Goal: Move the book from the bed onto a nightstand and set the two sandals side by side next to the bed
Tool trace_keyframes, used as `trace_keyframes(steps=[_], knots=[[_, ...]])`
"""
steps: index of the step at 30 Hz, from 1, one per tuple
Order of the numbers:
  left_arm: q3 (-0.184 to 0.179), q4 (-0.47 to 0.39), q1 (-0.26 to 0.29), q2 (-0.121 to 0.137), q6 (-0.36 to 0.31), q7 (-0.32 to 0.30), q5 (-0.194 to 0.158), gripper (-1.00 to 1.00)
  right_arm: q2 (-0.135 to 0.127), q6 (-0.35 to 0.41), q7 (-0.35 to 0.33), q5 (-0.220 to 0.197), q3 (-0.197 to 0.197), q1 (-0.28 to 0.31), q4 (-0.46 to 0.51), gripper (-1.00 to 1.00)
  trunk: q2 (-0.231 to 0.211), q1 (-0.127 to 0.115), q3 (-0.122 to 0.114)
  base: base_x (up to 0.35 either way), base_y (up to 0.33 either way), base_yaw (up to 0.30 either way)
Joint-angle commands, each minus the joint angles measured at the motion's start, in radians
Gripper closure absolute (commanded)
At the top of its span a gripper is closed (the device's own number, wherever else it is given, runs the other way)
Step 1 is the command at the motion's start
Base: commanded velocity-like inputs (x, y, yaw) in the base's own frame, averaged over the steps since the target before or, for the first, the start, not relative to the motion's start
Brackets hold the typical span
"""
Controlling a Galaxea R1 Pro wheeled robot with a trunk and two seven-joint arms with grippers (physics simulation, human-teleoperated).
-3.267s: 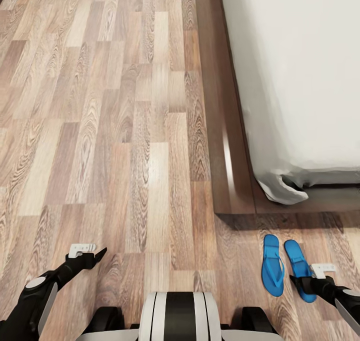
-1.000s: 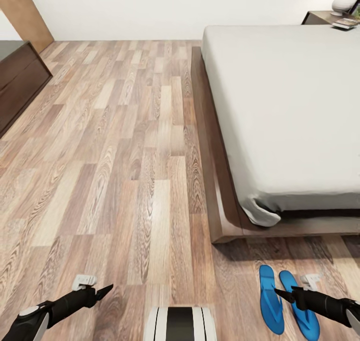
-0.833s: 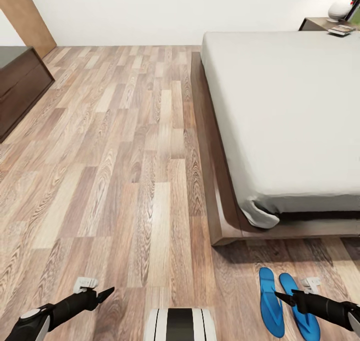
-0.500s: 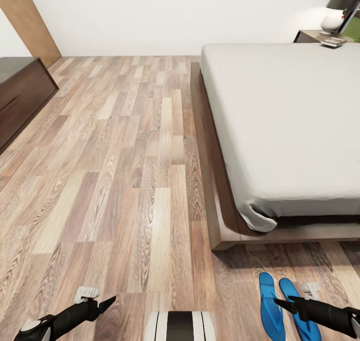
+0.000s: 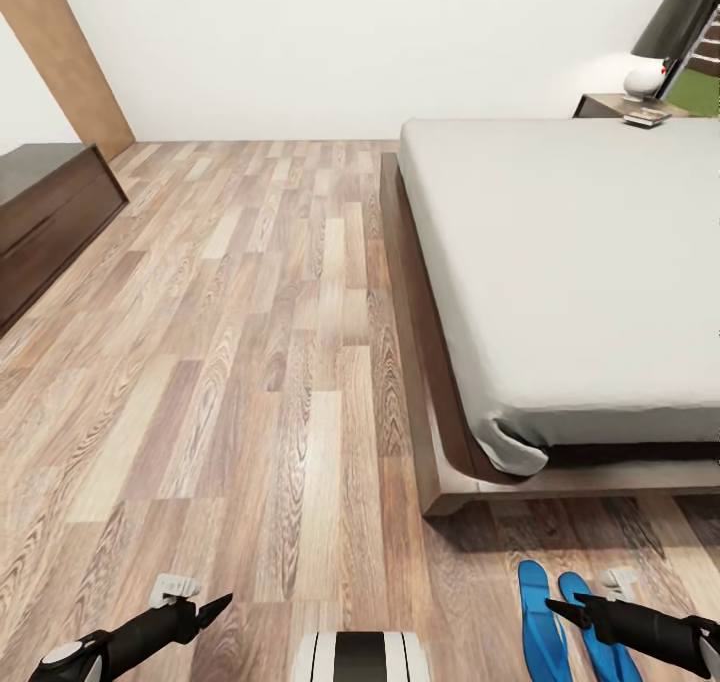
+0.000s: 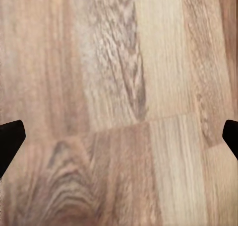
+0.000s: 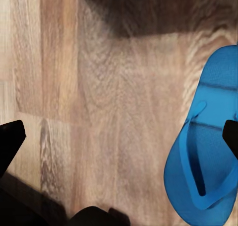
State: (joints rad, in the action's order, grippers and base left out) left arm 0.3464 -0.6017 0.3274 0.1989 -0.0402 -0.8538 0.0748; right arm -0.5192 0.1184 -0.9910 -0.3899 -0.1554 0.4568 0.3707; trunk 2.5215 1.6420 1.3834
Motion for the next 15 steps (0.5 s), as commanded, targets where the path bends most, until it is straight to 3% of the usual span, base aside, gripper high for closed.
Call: trace_keyframes(steps=[1,15], knots=[[0.006,-0.001,0.000,-0.001,-0.004,-0.007,0.008,-1.00,-0.001,0.010,-0.002,-0.010,-0.005,0.000,0.001,-1.00,0.000,-0.001,-0.003,0.000,0.000,0.000],[0.006,0.002,0.000,-0.010,-0.004,-0.001,0.008,-1.00,0.001,-0.002,-0.002,-0.010,-0.006,0.000,-0.017,-1.00,-0.003,-0.007,-0.057,0.000,0.000,0.000]])
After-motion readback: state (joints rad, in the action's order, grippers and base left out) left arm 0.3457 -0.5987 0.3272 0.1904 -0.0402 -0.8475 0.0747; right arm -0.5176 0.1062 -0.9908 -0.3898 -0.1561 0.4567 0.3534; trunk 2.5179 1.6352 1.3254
